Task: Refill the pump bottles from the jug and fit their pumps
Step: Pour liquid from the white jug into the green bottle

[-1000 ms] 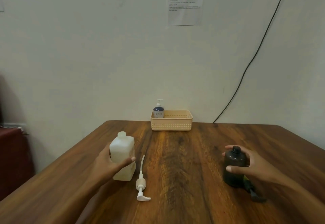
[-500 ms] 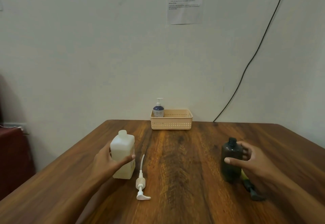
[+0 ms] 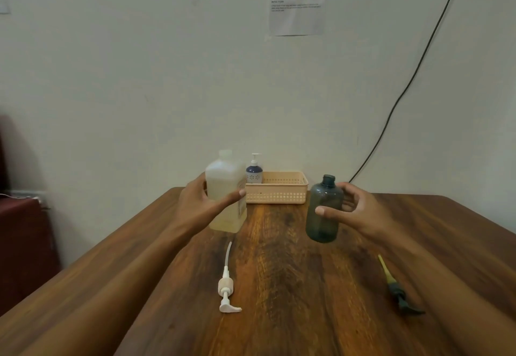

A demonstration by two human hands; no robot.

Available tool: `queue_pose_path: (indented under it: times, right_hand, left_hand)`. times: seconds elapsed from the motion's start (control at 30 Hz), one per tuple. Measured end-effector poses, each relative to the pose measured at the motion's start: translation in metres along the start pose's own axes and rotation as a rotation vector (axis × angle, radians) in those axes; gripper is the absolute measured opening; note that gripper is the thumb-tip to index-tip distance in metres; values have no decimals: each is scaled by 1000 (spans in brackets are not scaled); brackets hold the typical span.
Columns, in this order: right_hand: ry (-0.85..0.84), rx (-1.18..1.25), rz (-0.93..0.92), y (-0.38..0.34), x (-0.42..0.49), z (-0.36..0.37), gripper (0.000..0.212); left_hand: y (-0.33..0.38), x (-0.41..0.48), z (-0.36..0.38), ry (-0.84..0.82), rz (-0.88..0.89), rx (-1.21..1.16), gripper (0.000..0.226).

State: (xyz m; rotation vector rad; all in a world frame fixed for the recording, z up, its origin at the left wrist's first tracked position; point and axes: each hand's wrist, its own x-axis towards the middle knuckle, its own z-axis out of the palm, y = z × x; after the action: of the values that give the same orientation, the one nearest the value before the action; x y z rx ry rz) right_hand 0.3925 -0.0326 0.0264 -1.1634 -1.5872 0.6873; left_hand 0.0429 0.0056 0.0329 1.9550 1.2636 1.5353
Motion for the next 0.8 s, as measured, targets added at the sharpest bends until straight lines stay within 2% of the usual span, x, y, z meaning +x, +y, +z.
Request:
queue_pose_path:
  times: [0.27,0.47,0.67,0.8]
  right_hand:
    - [-23,-14,-56,-22,10,20,80]
    - [-20,-40,-67,-27,12,30,81]
    - [-33,-40,-65,-28,12,36,83]
    - [-45,-41,-77,-30,10,38,81]
  left_hand:
    - [18,2,17,-65,58,-42,70]
    - [26,-1,14,-108,109,7,87]
    - [33,-3,9,-152,162,41,75]
    - [35,-2,5,-174,196,86,78]
